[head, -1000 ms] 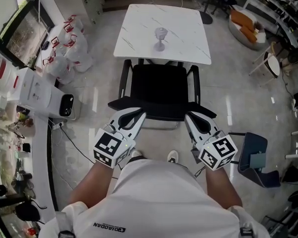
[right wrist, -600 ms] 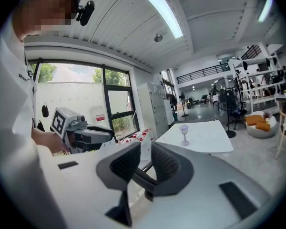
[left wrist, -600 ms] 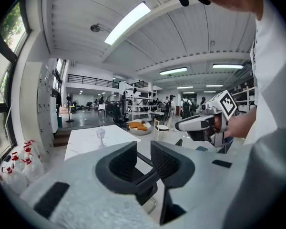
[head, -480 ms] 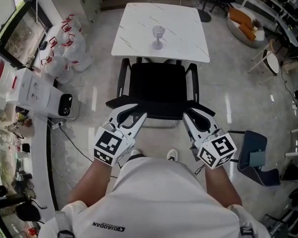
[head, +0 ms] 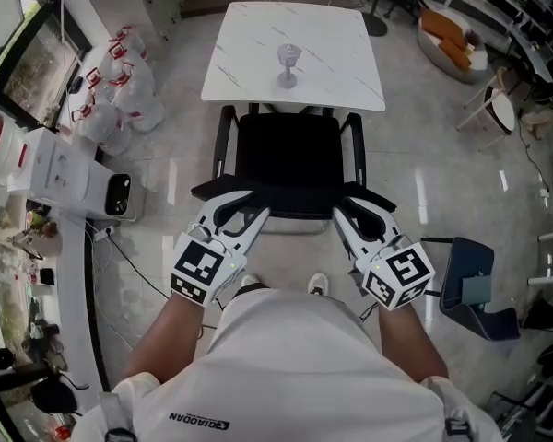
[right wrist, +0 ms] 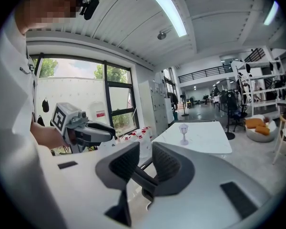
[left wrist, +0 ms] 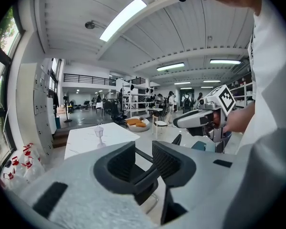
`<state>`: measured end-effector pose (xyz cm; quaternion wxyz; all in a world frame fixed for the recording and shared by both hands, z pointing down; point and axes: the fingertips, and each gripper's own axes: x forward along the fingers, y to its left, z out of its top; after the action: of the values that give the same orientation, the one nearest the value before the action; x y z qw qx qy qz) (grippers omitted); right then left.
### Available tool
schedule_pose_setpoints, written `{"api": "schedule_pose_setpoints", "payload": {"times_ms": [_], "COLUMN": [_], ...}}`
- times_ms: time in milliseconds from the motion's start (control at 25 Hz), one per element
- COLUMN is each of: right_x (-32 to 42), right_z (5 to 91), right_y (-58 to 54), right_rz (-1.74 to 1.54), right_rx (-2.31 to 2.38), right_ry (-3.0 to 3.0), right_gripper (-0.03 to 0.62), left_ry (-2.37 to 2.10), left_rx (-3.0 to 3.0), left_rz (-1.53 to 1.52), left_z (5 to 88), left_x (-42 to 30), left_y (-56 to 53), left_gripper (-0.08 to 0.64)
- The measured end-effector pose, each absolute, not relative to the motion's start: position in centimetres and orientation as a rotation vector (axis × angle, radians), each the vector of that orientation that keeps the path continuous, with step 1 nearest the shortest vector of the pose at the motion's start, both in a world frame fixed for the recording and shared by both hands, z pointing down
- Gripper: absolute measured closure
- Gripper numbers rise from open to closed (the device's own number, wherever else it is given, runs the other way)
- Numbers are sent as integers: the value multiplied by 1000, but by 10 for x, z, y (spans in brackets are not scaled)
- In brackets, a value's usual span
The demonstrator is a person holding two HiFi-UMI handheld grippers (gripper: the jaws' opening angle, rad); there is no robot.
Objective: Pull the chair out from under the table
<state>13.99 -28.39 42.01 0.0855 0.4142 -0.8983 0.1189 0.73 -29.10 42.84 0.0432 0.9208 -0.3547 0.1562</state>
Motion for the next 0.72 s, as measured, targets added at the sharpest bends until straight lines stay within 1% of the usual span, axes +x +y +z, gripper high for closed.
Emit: {"api": "schedule_pose_setpoints", "payload": {"times_ms": [160, 520, 600, 720], "right_x": [141, 143, 143, 144], "right_z": [421, 421, 424, 436], "right_y": [-283, -282, -281, -275], "right_rz": [323, 306, 256, 112], "right_rx": [1226, 1212, 1164, 1033], "right_ry": [-2670, -2648, -2629, -2534], "right_gripper": [491, 489, 489, 497], "left_ry": [-1081, -1043, -994, -907], "left_rx": [2829, 2851, 2871, 2900], "left_rz": [489, 519, 608, 895], "left_z": [427, 428, 437, 465], "left_x": [11, 13, 13, 8], "left_y": [-293, -291, -287, -277], "left_gripper": [440, 442, 442, 439]}}
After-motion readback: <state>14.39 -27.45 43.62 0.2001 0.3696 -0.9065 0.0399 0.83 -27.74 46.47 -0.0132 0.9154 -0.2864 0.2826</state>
